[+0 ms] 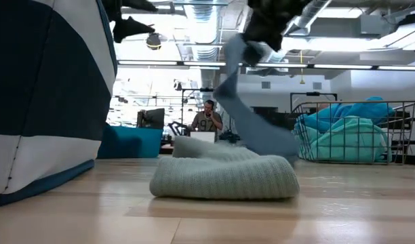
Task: Pick & Place Cloths
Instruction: Put the blue sock into the small blue bin
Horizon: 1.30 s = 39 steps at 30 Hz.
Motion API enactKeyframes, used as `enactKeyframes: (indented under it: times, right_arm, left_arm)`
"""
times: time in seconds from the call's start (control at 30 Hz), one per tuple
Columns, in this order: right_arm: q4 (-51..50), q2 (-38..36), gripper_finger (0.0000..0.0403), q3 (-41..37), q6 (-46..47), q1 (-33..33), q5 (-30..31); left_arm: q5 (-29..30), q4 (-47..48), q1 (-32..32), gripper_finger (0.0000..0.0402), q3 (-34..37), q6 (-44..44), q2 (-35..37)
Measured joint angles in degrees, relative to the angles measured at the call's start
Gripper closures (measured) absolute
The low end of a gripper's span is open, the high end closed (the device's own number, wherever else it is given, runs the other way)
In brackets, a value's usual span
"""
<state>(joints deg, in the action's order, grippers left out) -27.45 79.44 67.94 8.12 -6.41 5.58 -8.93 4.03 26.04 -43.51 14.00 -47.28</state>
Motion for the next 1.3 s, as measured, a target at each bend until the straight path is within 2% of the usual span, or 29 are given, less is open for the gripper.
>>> enactKeyframes:
  times: [0.13,0.33,0.63,0.8,0.97,1.1,1.2,1.3]
  right_arm:
    - [3.83,3.98,0.0402,4.58,-2.23,-1.48,-0.32]
    - [6.75,9.61,0.0403,13.28,-6.36,-2.45,-1.28]
    - [6.59,16.10,0.0403,25.10,-11.04,-2.64,-4.58]
    - [6.62,19.02,0.0403,27.93,-11.30,-2.61,-7.52]
    - [7.02,19.43,0.0403,28.48,-11.30,-2.23,-8.59]
    - [6.84,19.18,0.0403,28.48,-11.28,-2.23,-8.63]
    - [7.23,18.72,0.0403,28.52,-11.26,-2.25,-8.61]
    - [6.89,18.76,0.0402,28.53,-11.26,-2.25,-8.61]
  left_arm:
    - [-0.19,-4.83,-1.95,0.0111,0.00,-0.02,-2.70]
    - [-0.60,-8.20,-4.08,0.0111,0.09,-0.14,-7.48]
    - [-0.61,-9.36,-6.07,0.0111,0.10,-0.17,-13.77]
    - [-0.65,-11.42,-7.10,0.0111,0.09,-0.20,-15.35]
    - [-5.07,-12.22,-7.50,0.0120,0.09,-0.02,-15.46]
    - [-5.99,-12.35,-8.51,0.0174,0.09,0.03,-15.46]
    - [-5.89,-12.97,-9.24,0.0256,0.09,-0.52,-15.46]
    - [-5.88,-13.79,-9.35,0.0360,0.09,-1.56,-15.46]
